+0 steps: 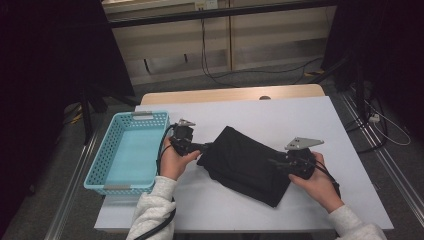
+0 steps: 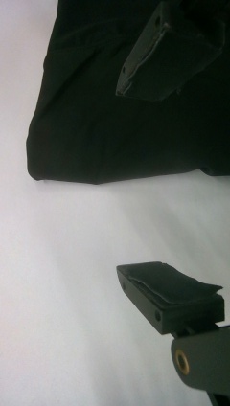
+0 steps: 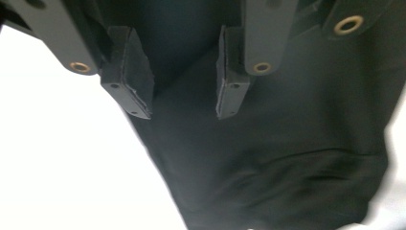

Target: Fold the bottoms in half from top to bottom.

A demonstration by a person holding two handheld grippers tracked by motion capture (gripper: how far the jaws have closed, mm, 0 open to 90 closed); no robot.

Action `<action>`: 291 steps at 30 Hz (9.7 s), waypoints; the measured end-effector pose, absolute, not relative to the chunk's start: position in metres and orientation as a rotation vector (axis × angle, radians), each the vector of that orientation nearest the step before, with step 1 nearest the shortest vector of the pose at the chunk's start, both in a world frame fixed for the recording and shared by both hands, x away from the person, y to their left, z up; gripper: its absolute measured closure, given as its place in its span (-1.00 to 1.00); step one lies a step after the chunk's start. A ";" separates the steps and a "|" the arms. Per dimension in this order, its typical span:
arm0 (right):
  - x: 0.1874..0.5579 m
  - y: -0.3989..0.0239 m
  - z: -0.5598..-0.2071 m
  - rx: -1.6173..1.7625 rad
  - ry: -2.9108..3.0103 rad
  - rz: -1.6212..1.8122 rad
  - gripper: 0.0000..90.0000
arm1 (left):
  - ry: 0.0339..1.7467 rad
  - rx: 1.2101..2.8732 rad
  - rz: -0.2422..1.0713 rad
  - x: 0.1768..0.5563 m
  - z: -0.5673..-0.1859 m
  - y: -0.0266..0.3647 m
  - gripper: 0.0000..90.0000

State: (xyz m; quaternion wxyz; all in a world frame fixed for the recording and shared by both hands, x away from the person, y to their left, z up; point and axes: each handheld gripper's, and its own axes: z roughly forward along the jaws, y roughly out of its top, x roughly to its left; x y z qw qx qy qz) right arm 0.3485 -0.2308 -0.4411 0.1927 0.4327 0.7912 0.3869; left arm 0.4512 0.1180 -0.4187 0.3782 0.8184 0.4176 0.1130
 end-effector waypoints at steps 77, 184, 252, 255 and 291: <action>0.339 -0.266 -0.435 1.363 2.220 1.126 0.53 | 1.054 2.110 0.272 0.447 -0.421 0.115 -0.70; 0.340 -0.264 -0.435 1.314 2.117 1.137 -0.58 | 1.294 2.023 -0.020 0.429 -0.436 0.108 0.74; 0.339 -0.259 -0.437 1.293 2.130 1.149 -0.62 | 1.392 1.971 0.014 0.497 -0.420 0.099 0.75; 0.339 -0.258 -0.437 1.290 2.134 1.159 -0.62 | 1.395 1.959 0.001 0.500 -0.420 0.099 0.75; 0.343 -0.232 -0.444 1.289 2.128 1.133 -0.66 | 1.374 1.960 0.058 0.520 -0.422 0.090 0.72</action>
